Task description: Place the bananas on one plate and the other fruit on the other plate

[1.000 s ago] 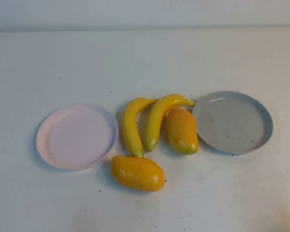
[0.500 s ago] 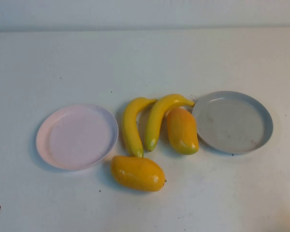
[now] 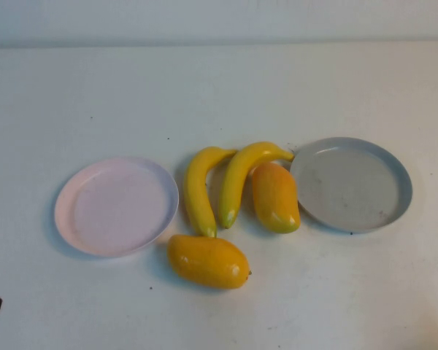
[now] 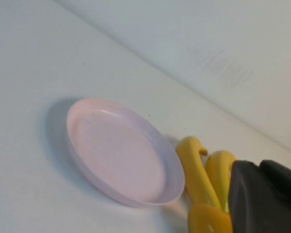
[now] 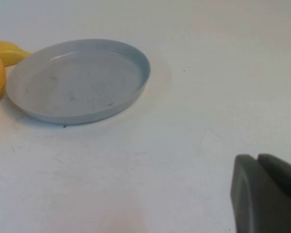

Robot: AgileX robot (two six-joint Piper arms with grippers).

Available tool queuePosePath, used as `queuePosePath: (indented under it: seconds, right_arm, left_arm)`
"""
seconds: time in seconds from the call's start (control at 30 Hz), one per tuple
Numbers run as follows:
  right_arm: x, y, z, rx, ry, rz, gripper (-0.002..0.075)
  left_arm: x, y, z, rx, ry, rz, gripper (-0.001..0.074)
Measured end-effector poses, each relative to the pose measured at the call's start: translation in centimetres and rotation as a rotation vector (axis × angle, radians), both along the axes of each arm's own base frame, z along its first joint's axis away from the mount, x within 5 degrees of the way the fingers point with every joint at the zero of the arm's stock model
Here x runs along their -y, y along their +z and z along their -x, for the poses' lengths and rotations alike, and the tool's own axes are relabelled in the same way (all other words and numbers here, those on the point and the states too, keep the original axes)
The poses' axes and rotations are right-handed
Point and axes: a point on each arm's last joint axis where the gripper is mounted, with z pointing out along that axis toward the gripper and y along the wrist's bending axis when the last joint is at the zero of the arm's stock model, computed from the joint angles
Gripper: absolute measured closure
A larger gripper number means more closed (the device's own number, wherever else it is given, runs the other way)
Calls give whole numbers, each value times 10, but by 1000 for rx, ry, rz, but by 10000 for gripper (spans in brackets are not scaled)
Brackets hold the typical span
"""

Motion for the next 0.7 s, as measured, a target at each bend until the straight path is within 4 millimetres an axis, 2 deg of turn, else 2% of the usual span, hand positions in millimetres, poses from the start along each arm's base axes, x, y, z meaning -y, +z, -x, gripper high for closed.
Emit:
queuePosePath:
  seconds: [0.1, 0.3, 0.47, 0.7]
  right_arm:
    - [0, 0, 0, 0, 0, 0, 742]
    - [0, 0, 0, 0, 0, 0, 743]
    - [0, 0, 0, 0, 0, 0, 743]
    - [0, 0, 0, 0, 0, 0, 743]
  left_arm:
    - [6, 26, 2, -41, -78, -76, 735]
    - [19, 61, -7, -201, -281, -303, 735]
    - [27, 73, -29, -322, -489, -537, 736]
    - [33, 79, -73, -392, -705, -751, 736]
